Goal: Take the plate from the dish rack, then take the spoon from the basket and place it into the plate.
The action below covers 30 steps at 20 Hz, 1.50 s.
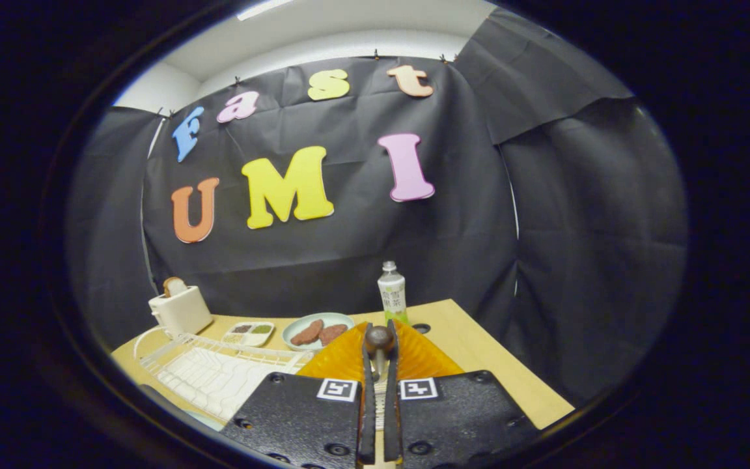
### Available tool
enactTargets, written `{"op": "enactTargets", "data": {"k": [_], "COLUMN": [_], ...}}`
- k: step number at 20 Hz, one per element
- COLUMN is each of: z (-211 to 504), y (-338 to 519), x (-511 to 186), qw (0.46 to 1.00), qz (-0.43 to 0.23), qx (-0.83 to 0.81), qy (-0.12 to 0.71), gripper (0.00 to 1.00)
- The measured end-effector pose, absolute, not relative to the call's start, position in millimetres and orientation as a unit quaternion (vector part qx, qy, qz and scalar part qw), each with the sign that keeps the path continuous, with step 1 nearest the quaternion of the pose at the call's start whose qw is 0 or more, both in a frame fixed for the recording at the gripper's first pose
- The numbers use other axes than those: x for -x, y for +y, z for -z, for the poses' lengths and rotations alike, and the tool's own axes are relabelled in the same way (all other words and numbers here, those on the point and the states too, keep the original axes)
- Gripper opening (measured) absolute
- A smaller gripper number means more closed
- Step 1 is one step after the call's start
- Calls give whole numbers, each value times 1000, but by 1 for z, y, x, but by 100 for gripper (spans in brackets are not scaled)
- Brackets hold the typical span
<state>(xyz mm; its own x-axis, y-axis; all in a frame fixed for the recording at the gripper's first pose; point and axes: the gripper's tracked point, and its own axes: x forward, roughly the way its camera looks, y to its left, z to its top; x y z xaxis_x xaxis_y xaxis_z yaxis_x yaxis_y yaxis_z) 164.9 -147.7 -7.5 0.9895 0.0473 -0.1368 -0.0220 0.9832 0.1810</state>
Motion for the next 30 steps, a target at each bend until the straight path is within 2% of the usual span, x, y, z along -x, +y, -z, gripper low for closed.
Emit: {"op": "enactTargets", "data": {"k": [5,9,19,24,30], "z": [-40,-57,62,114,138], "y": [-98,-32,82,104,114], "x": [-111,-64,-4,8,16], "qw": [991,973,923,899,872], "qz": [-102,-211,-339,-374,-417], "qx": [-69,-68,-3,-31,-83], "qy": [55,61,179,227,243], "gripper": [10,10,10,10,13]}}
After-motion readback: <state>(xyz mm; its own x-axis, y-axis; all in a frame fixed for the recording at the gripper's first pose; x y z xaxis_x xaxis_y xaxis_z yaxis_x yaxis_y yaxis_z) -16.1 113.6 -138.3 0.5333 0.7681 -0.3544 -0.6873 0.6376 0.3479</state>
